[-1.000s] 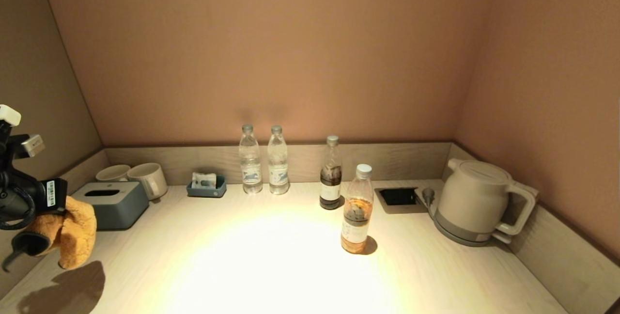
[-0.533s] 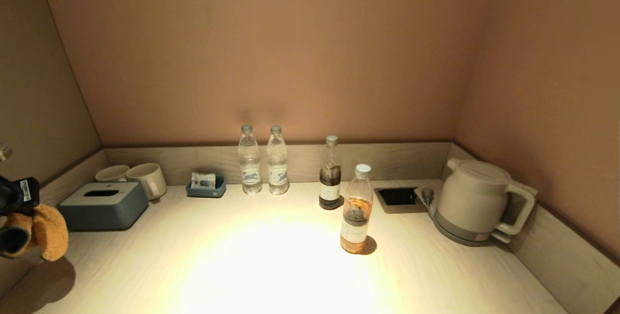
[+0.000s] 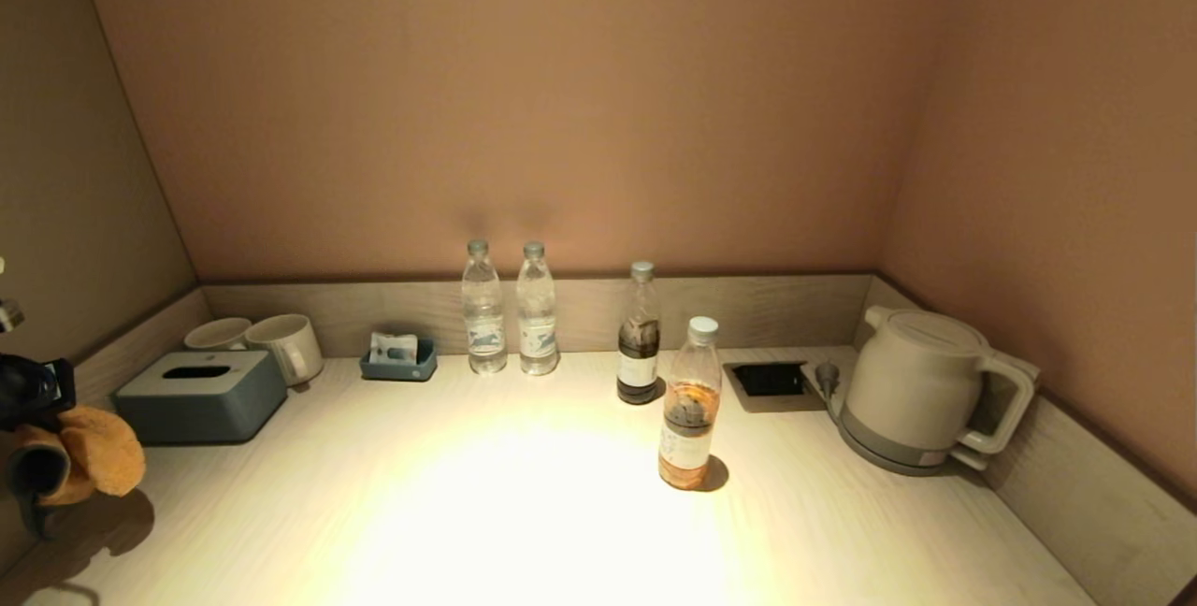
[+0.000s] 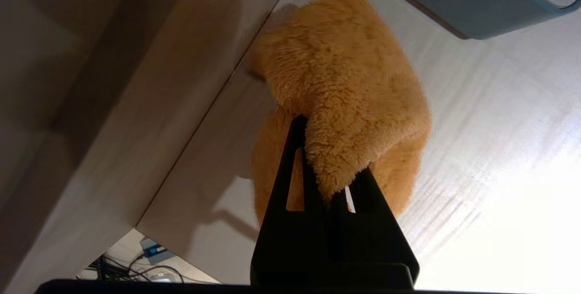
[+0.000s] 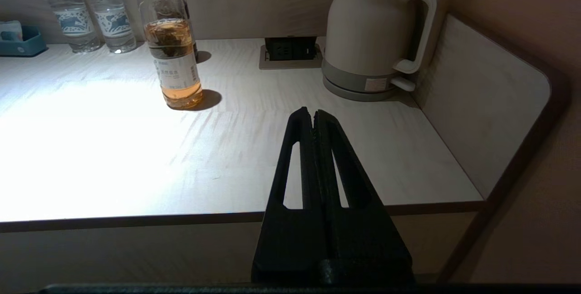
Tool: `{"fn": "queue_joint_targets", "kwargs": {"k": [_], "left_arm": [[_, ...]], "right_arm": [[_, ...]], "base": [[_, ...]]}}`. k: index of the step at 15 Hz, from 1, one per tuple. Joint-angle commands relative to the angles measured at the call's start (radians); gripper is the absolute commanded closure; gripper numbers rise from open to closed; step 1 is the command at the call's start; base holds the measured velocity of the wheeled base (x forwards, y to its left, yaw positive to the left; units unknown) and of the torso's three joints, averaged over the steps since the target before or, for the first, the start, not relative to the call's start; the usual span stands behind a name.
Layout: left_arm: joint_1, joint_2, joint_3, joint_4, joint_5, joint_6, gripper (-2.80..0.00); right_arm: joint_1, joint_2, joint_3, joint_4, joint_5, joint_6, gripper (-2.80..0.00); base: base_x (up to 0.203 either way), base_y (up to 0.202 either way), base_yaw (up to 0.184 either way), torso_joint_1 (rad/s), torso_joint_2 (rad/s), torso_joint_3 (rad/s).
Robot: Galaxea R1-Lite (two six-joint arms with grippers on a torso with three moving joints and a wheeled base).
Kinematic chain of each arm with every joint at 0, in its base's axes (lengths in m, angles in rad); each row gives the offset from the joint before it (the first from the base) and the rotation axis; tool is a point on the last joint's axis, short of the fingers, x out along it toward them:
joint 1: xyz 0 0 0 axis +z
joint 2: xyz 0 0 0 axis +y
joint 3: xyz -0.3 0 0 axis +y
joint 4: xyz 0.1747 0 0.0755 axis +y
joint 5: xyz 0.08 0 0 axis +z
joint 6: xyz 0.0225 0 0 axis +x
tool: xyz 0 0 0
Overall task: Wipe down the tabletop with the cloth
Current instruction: Place the tablecloth
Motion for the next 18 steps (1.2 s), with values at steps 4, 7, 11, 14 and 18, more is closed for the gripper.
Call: {"fn": "queue_joint_targets", "kwargs": {"k": [4, 7, 11, 14, 18], "left_arm": [[0.018, 0.094, -0.042, 0.004, 0.002, -0.001, 0.00], [0.018, 0.098, -0.047, 0.004, 0.003, -0.001, 0.00], [0.020, 0.151, -0.084, 0.007, 0.005, -0.003, -2.80], [0.023, 0.159, -0.094, 0.004, 0.004, -0.010, -2.80], [0.023, 0.082, -0.079, 0.005, 0.000, -0.017, -2.80]], "right_arm": [[0.000, 0.001, 0.000, 0.000, 0.000, 0.000, 0.00], [0.000, 0.001, 0.000, 0.000, 0.000, 0.000, 0.00], [0.000, 0.001, 0.000, 0.000, 0.000, 0.000, 0.00], [0.000, 0.001, 0.000, 0.000, 0.000, 0.000, 0.00], [0.000, 0.001, 0.000, 0.000, 0.000, 0.000, 0.00]], "base": [[0.000, 0.000, 0.000, 0.000, 0.00, 0.000], [0.000, 0.000, 0.000, 0.000, 0.00, 0.000], [0.000, 0.000, 0.000, 0.000, 0.00, 0.000], [0.000, 0.000, 0.000, 0.000, 0.00, 0.000], [0.000, 0.000, 0.000, 0.000, 0.00, 0.000]]}}
